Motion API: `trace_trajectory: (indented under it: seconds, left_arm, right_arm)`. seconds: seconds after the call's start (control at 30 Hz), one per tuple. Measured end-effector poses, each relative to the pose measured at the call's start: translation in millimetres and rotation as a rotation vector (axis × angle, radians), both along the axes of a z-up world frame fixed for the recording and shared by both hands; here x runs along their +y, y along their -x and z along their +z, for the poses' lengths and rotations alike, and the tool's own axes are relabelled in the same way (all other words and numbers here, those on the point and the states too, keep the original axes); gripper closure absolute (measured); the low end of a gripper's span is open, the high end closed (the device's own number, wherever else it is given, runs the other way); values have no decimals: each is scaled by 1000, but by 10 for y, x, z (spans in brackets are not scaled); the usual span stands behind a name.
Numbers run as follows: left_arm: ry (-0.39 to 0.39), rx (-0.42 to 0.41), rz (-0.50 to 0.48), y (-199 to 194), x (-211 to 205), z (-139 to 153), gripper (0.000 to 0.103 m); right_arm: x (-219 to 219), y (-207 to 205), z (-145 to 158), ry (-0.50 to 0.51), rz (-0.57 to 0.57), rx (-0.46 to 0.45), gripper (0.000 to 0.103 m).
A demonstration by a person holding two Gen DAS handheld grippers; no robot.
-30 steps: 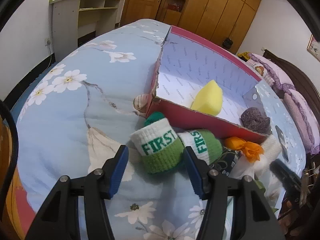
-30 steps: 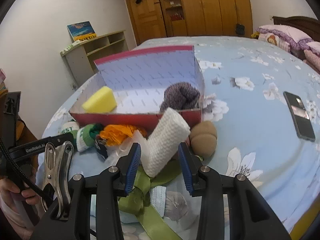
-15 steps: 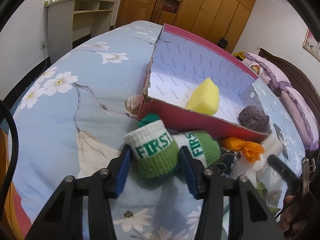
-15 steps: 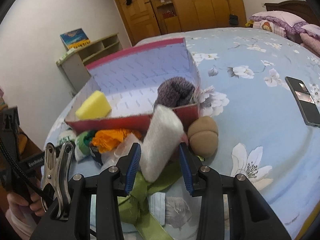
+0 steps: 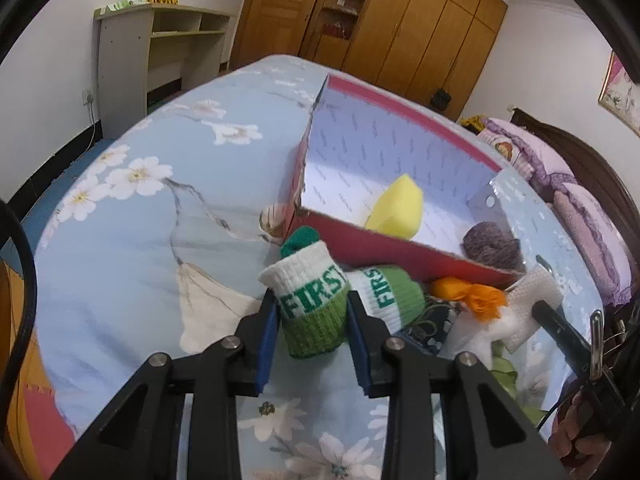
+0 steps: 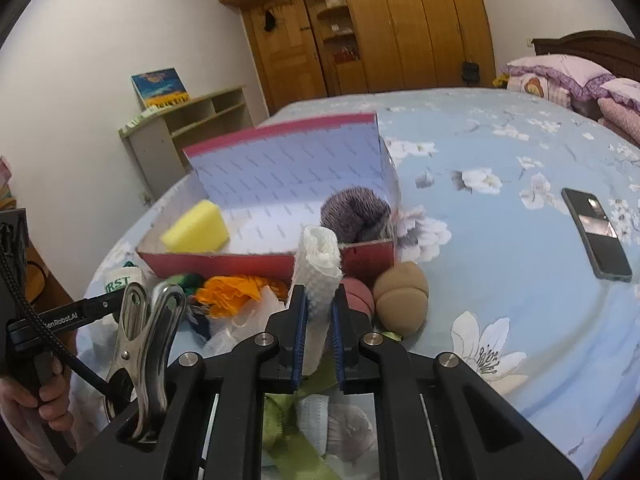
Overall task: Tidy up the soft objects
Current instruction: 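Grasp the white mesh sponge with the right tool while the left tool grasps the green FIRST wristband, then carry the white mesh sponge and green wristband into the box and release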
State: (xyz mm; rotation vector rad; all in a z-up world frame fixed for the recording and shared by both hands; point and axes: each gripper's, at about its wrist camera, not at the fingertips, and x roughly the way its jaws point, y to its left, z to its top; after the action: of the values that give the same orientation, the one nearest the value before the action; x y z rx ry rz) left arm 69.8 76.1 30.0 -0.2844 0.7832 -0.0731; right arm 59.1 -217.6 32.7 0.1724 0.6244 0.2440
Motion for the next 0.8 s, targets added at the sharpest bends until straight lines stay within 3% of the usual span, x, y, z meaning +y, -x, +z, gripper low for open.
trace_trajectory:
  seconds: [0.5, 0.8]
  left_arm:
    - [-22, -88, -21, 269, -79, 321, 70]
    - [-39, -98, -34, 274, -112, 367, 69]
  right_arm:
    - [-45, 291, 341, 14, -28, -138, 90]
    - [-13, 339, 382, 21, -12, -148, 90]
